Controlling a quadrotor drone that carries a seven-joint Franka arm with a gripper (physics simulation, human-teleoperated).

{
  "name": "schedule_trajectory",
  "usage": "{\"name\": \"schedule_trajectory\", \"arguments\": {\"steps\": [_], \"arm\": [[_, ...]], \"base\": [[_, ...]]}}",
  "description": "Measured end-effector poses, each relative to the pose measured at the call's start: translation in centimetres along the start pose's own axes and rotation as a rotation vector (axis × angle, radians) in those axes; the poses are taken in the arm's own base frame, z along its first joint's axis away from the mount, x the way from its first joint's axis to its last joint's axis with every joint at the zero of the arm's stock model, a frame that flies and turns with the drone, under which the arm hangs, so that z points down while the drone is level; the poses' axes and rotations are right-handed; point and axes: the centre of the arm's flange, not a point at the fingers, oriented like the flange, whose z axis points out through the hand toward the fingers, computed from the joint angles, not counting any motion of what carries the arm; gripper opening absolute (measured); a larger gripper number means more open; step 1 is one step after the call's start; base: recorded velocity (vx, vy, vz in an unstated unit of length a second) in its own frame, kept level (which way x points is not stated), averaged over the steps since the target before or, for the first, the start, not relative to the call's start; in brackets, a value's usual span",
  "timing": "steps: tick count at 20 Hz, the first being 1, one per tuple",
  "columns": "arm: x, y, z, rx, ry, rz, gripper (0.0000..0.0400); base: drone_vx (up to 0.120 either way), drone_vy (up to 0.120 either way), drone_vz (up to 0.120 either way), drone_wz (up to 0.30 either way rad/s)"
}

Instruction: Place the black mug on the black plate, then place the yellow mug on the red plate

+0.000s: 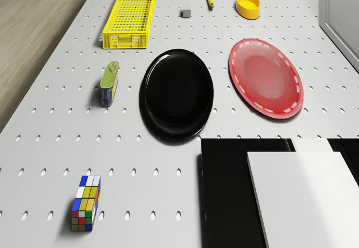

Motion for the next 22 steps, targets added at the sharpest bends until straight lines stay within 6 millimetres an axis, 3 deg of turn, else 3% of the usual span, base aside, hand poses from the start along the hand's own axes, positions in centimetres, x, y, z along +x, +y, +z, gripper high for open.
{"name": "schedule_trajectory", "arguments": {"steps": [4, 11, 15, 19, 22], "arm": [[-0.3, -0.2, 0.0, -0.021, 0.025, 0.000, 0.0400], [-1.3, -1.2, 0.2, -0.123, 0.134, -0.003, 0.0400], [-2.7, -2.6, 0.7, -0.266, 0.281, -0.006, 0.0400], [-5.0, -4.7, 2.8, -0.531, 0.548, -0.012, 0.0400], [-6.7, -6.3, 6.4, -0.835, 0.851, -0.019, 0.0400]], "base": [[0.020, 0.000, 0.000, 0.000], [0.120, 0.000, 0.000, 0.000], [0.120, 0.000, -0.100, 0.000], [0.120, 0.000, -0.120, 0.000], [0.120, 0.000, -0.120, 0.000]]}}
